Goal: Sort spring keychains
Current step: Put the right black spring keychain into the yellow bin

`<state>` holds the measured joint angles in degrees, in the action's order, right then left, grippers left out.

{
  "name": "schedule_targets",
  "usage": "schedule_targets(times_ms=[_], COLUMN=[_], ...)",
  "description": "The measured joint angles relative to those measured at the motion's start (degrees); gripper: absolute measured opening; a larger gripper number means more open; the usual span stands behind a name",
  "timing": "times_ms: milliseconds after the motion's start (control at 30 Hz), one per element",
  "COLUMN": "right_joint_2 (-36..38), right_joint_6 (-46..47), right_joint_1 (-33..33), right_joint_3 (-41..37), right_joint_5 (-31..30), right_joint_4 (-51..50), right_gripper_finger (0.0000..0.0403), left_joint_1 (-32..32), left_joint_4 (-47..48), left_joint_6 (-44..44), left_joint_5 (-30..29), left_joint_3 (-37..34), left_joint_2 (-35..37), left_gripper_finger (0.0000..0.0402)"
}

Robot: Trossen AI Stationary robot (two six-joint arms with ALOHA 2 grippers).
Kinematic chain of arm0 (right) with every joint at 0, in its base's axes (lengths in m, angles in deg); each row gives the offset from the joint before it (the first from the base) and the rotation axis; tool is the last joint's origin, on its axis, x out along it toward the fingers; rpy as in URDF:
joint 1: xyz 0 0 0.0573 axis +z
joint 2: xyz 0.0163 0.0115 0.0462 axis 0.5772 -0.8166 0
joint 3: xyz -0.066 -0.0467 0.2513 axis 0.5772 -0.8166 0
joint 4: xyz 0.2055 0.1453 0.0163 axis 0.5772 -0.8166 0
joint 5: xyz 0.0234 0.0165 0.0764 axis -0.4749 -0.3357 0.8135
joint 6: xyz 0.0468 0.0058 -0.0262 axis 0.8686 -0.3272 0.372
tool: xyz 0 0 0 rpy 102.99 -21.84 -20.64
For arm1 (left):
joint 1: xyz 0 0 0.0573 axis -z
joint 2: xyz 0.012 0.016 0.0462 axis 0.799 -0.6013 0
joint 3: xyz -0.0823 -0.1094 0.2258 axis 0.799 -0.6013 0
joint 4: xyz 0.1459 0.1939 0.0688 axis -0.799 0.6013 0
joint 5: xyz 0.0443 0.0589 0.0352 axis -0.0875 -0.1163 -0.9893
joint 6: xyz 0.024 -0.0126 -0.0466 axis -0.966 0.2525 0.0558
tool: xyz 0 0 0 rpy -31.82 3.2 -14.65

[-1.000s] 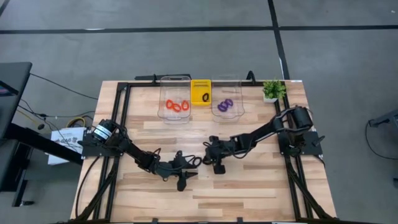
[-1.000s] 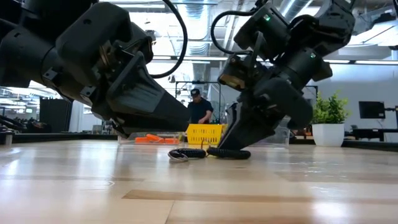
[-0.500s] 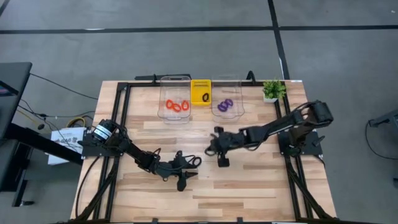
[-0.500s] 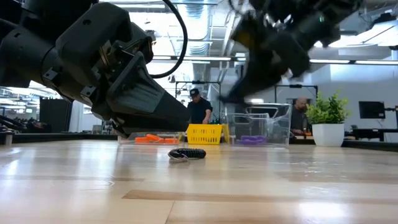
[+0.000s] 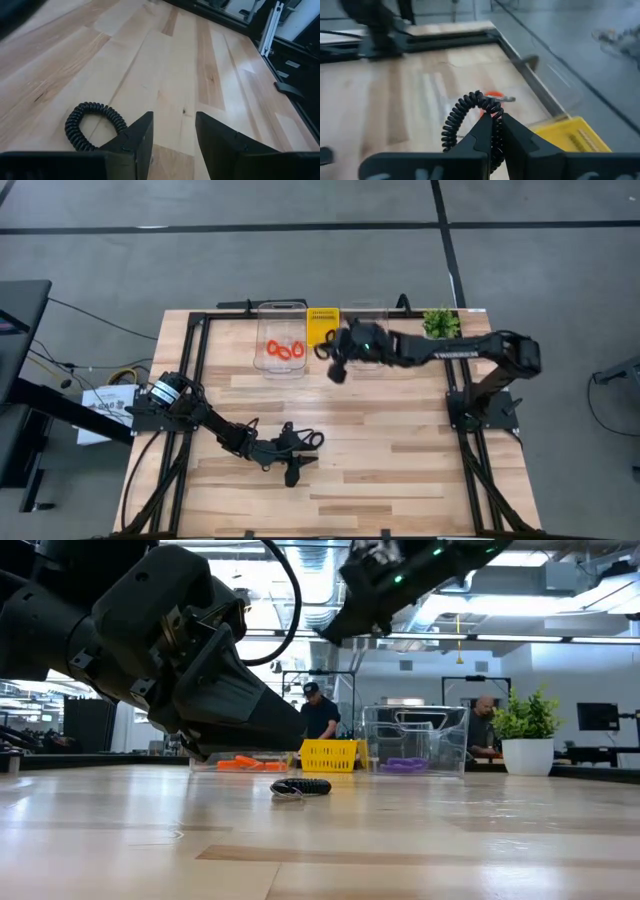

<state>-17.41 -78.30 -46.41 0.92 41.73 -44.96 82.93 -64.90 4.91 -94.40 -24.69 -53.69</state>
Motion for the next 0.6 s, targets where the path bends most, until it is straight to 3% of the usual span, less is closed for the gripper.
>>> schedule_targets(times_ms=[233,600], right_joint_2=[-8.83,-17.31], right_joint_6=[2.76,3.15], right_joint_1=[-7.64,-14.64], right_joint_3=[8.94,14.34], right_joint_5=[5.61,5.60], right_joint_4=[-4.89,-7.89], right_gripper_finger=[0.0017,0.0031], left_joint_1=[-1.20,-1.70], left_joint_4=[0.00,-0.01], left_joint_6=[-0.07,-0.02], left_joint_5=[-0.95,-0.95], left_joint_3=[0.00,0.07], left_joint_2=[0.00,0.02], left_gripper_finger=[0.0144,0.0144])
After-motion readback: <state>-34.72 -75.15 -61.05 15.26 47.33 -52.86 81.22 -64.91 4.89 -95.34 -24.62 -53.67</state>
